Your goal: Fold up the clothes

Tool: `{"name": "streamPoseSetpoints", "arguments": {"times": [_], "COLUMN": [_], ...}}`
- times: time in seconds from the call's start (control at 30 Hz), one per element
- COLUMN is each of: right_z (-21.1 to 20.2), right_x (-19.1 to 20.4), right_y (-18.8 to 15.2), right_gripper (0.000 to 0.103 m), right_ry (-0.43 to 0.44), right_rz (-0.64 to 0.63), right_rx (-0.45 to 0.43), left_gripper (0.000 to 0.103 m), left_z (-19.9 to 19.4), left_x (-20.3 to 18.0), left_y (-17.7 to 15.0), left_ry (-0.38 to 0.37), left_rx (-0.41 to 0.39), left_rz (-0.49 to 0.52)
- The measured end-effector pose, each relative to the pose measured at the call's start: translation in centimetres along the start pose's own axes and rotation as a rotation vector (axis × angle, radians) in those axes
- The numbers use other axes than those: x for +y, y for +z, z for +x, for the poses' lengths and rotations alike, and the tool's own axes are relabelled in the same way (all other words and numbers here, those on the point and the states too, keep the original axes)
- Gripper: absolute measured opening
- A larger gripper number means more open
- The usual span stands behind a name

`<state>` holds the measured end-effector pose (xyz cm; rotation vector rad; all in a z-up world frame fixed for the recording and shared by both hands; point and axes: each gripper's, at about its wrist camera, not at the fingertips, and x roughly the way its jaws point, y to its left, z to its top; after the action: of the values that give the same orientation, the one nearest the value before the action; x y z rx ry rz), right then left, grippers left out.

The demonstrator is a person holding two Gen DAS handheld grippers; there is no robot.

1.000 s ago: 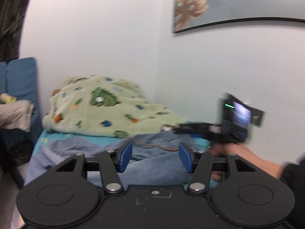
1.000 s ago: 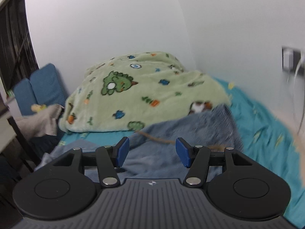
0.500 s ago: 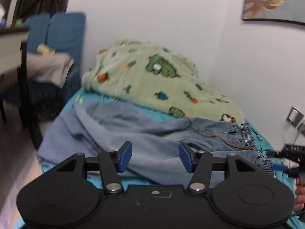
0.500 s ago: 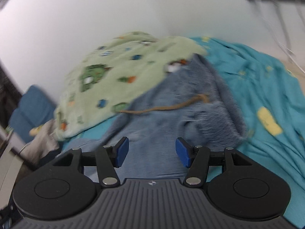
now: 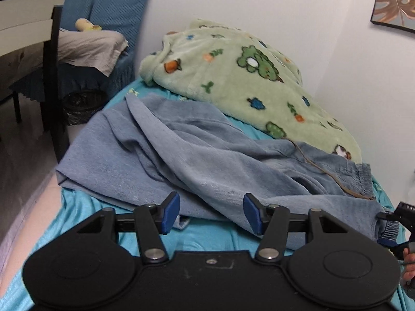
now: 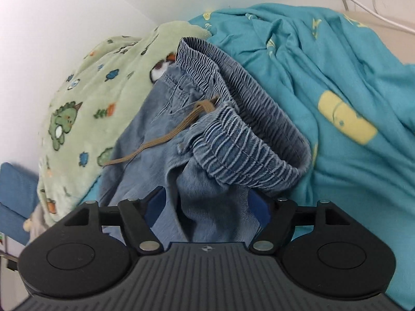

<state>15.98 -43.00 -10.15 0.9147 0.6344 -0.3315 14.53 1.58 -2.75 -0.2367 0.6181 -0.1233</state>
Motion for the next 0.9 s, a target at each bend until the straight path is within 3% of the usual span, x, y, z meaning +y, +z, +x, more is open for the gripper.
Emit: {"name": "streamPoseSetpoints", "arguments": {"times": [0.1, 0.23, 0.33, 0.57, 0.77, 0.9], "right_z": [0.9, 1.1, 0.2, -5.3, -6.3, -5.2], "right_x": [-0.6, -1.6, -2.0, -1.5, -5.6, -7.0], "right_y": [0.5, 0.6, 0.8, 0.2, -0.2, -0.6], "right_gripper": [0.062, 0.02, 0.009, 0.005, 0.003, 0.006], "right_ry": [-0.002, -0.015, -0.008, 0.032, -0.112, -0.148], "right_rz": [-0.024, -0.008, 0.03, 0.06, 0.168, 0.228], "right_rx": [-0.004, -0.006, -0.018, -0.062, 0.042, 0.103], "left_gripper": [0.051, 0.051, 0.051, 0.051, 0.051, 0.051], "left_z": [-0.1, -0.6, -1.3, -3.2, -3.9, -3.9], "left_x": [0.2, 0.5, 0.7, 1.5, 2.3, 2.6], "left_y": [0.2, 0.7, 1.0, 1.2, 1.1, 1.0], "left_ry": [0.007, 0.012, 0.017, 0.011, 0.004, -0.002], "left_rx": [-0.008, -0.022, -0.042, -0.07, -0.065, -0.051], "left_rz": [-0.018, -0.052, -0.07, -0.104, -0.136, -0.147]}}
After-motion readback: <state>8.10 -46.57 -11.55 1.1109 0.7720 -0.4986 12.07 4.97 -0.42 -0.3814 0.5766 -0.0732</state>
